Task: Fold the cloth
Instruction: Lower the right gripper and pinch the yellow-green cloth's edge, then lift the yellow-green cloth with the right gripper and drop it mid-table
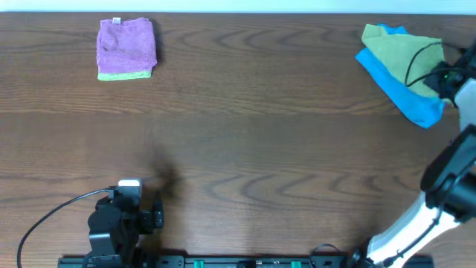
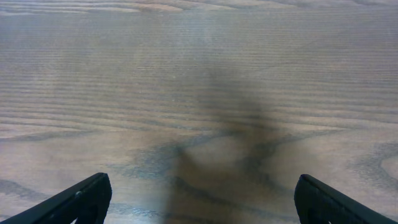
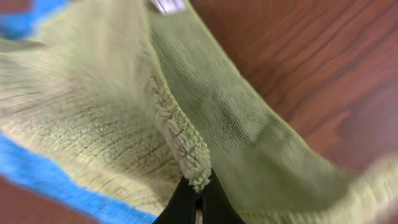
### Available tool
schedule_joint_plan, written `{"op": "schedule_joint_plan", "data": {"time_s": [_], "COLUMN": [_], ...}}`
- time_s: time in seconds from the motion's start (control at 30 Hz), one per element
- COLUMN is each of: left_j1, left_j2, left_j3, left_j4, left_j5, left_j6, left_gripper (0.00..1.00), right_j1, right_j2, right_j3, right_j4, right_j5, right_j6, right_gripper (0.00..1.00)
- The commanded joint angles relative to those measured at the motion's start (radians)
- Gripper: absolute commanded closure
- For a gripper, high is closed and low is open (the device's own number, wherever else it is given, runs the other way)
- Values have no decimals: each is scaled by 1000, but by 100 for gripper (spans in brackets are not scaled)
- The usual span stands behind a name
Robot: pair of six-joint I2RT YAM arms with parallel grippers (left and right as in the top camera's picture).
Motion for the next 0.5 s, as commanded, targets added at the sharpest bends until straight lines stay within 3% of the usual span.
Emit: {"op": "schedule_joint_plan", "data": {"time_s": [0.0, 0.47], "left_j1": [-5, -5], "left_j2": [-6, -6], "left_j3": [-37, -37], "left_j4": [-41, -41], "left_j5": [-19, -19], "left_j6": [25, 25], "left_gripper": [5, 5], "right_j1": [9, 175], "right_j2": [-71, -268], "right_j3": [17, 17], "right_j4": [-34, -244], "right_j5": [-32, -87], "right_j6": [-35, -92], "right_gripper": [99, 99]}}
